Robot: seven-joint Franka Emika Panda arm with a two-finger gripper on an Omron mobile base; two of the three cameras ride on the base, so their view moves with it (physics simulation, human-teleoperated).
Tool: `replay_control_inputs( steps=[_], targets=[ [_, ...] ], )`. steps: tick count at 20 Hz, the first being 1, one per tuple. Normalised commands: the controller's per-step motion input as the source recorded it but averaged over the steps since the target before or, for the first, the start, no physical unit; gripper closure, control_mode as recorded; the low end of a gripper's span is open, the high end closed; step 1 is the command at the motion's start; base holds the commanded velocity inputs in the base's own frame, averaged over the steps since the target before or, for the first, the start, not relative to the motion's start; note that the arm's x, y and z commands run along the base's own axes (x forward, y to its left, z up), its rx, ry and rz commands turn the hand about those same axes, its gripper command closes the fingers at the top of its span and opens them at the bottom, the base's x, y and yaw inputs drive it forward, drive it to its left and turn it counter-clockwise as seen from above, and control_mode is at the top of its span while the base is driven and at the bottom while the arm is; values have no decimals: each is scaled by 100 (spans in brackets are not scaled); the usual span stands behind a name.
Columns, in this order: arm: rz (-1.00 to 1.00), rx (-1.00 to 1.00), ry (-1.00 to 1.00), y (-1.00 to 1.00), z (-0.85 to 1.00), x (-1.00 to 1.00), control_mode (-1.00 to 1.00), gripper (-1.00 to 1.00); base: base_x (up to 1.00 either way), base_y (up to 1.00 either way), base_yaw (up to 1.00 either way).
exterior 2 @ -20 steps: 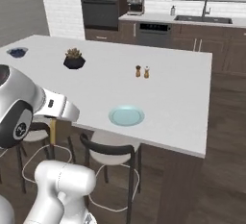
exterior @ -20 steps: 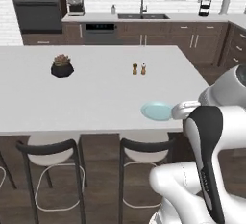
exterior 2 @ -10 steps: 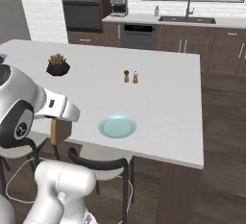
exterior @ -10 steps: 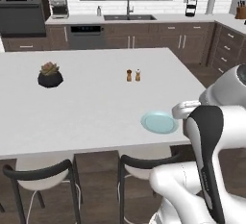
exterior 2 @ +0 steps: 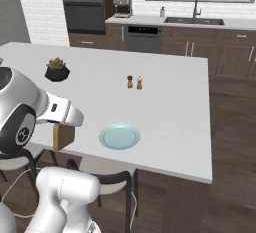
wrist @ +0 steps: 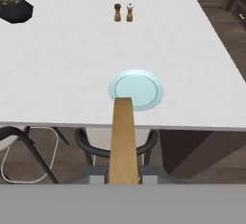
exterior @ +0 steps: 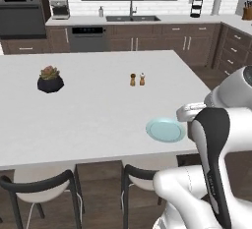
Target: Start the toaster. Once the lever pops up, take the bread to the plate on the dining counter.
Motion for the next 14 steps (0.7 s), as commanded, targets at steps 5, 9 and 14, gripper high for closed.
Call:
replay_control_inputs(
  steps=[5, 9, 14],
  targets=[
    [1, 1, -1, -6, 0, 3, -100, 100, 4, -1, 0],
    [21, 17, -8, -74, 0, 62, -100, 100, 0, 0, 0],
    [33, 26, -9, -50, -47, 100, -100, 100, 0, 0, 0]
  ],
)
